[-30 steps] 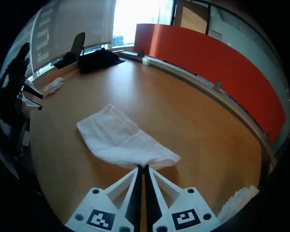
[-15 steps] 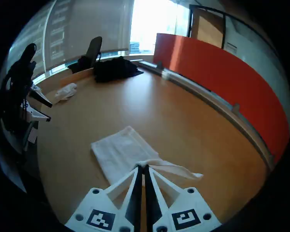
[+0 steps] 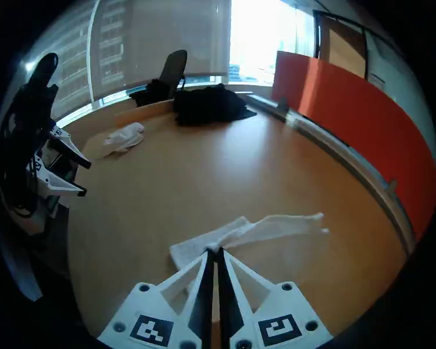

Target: Fold towel

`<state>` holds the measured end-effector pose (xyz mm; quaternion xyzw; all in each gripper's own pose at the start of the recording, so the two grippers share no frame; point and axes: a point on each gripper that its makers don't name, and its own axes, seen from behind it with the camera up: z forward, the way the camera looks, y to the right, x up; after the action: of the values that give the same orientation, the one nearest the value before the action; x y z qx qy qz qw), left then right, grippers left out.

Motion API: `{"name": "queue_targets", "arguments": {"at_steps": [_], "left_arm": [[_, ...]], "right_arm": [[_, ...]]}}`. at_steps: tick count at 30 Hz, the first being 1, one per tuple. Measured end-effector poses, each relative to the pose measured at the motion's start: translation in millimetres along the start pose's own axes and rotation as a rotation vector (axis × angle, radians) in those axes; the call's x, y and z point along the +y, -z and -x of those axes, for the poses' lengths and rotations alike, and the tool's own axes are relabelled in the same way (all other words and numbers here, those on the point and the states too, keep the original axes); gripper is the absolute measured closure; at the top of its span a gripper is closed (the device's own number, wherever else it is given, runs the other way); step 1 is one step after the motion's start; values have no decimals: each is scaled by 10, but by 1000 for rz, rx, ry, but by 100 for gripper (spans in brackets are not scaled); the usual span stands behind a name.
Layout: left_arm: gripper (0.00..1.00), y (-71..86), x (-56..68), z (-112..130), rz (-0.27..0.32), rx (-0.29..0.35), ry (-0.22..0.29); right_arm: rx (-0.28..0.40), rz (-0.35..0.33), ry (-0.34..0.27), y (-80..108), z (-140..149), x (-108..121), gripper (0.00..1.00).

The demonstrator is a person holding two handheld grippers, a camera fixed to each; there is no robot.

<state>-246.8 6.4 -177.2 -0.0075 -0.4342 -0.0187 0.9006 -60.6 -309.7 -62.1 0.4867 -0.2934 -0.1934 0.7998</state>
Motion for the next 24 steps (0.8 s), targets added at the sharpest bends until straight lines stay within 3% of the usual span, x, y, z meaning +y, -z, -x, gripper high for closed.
{"name": "queue_targets", "arguments": {"at_steps": [8,18,20,24], "left_arm": [[5,47,-81,19,-15,4,15],[5,49,-127,40,-20,0,16],[5,53,-130,46,-20,-1,13],[5,59,-141,60,-21,-3,11]], "right_arm": [[-34,-31,-17,-245,106,-140,96],[-42,-53,-27,-290,129,-222,88],[-40,-52,-32,-291,140,-232,77],[-35,-50,-46,-274,166,-256,34]]}}
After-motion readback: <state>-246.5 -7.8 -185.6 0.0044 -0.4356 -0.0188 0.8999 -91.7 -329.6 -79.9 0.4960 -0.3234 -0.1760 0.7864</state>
